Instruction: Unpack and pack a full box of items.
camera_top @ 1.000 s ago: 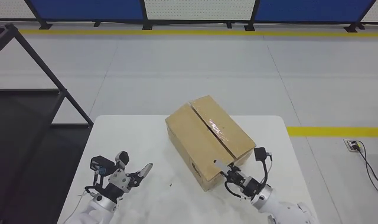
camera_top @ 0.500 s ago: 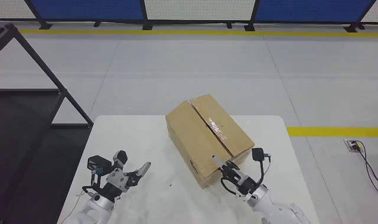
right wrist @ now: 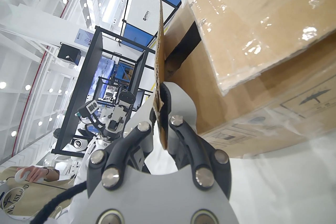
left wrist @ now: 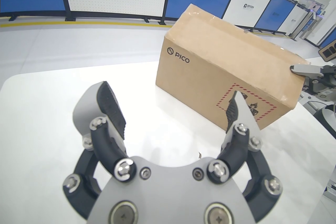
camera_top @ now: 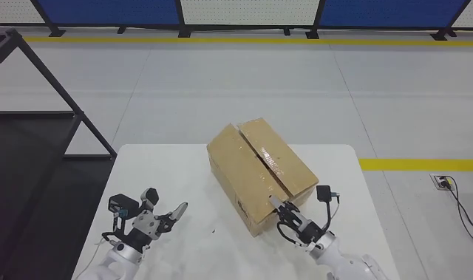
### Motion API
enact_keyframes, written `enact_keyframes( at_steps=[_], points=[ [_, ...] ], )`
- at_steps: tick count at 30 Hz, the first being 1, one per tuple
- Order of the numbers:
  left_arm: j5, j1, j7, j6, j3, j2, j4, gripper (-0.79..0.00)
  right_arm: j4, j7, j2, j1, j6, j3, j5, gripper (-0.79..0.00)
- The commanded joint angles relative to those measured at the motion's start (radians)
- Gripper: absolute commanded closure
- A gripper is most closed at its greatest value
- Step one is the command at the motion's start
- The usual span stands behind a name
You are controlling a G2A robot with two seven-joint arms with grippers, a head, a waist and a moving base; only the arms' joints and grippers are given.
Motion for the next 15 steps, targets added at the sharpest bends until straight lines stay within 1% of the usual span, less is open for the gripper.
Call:
enact_keyframes(
  at_steps=[1, 11, 15],
  points=[
    [-0.004, -0.001, 0.002, 0.003, -0.005, 0.0, 0.0, -0.785, -0.004, 0.042, 0.004, -0.005, -0.025, 0.016, 0.02, 0.0],
    [-0.048, -0.002, 0.006, 0.015, -0.051, 0.002, 0.008, -0.785, -0.014, 0.251, 0.028, -0.024, -0.127, 0.097, 0.092, 0.0],
    [-0.071, -0.006, 0.0, 0.018, -0.08, 0.004, 0.019, -0.785, -0.009, 0.325, 0.038, -0.024, -0.167, 0.119, 0.095, 0.0]
  ],
)
